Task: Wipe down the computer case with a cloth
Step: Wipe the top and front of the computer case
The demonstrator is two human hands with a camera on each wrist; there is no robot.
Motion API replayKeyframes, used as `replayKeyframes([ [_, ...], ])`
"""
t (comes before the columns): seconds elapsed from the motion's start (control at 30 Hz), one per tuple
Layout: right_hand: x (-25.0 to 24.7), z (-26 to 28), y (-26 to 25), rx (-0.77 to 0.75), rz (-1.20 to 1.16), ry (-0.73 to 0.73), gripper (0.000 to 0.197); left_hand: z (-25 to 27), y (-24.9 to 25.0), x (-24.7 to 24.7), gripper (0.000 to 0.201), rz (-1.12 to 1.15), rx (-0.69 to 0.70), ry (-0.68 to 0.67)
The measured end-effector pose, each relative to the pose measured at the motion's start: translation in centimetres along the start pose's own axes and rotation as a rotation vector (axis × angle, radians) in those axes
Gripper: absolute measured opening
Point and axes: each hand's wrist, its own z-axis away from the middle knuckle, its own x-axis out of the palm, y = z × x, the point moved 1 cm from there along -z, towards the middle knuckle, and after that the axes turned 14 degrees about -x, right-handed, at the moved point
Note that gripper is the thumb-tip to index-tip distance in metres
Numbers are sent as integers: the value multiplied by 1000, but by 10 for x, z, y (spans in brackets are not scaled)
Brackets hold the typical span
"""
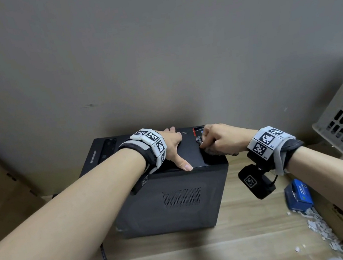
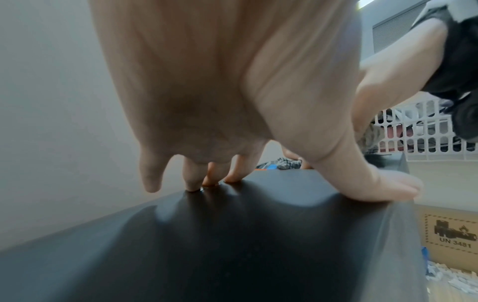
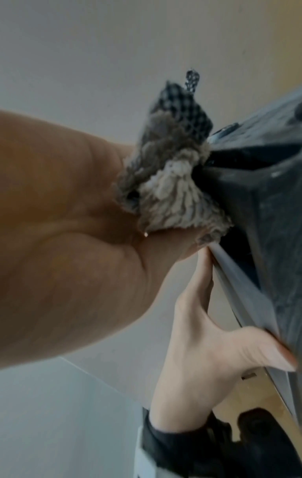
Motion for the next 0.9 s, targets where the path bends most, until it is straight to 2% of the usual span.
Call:
replayKeyframes([
  [0.17,3,18,-13,5,-49,-132,15,6,-1,2,118,20,-2,14],
  [0.27,3,26,-16,11,-122,-141,27,9,-1,2,122,32,-7,11],
  [0.43,-13,19,-14,-20,-98,-175,38,14,-3,5,122,53,4,28],
  [0.47,-20,18,-12,-19,-135,-122,37,15,-3,5,119,63,10,33],
  [0.53,-38,18,-7,-39,-217,88,34,14,-3,6,117,77,19,38],
  [0.6,-53,16,3,-61,-175,318,28,14,-3,5,117,79,20,34],
  [0.67,-58,10,13,-51,-94,427,25,13,-2,4,117,76,16,25],
  [0.73,-53,1,22,-40,-34,340,32,13,-2,1,118,82,18,8],
  [0.8,-38,-9,27,-33,58,120,42,14,-2,0,120,86,26,-6],
  [0.83,-30,-13,27,-38,146,28,45,14,-2,0,120,83,29,-10],
  [0.9,-19,-19,27,-52,332,-58,44,13,-1,1,120,79,29,-18],
])
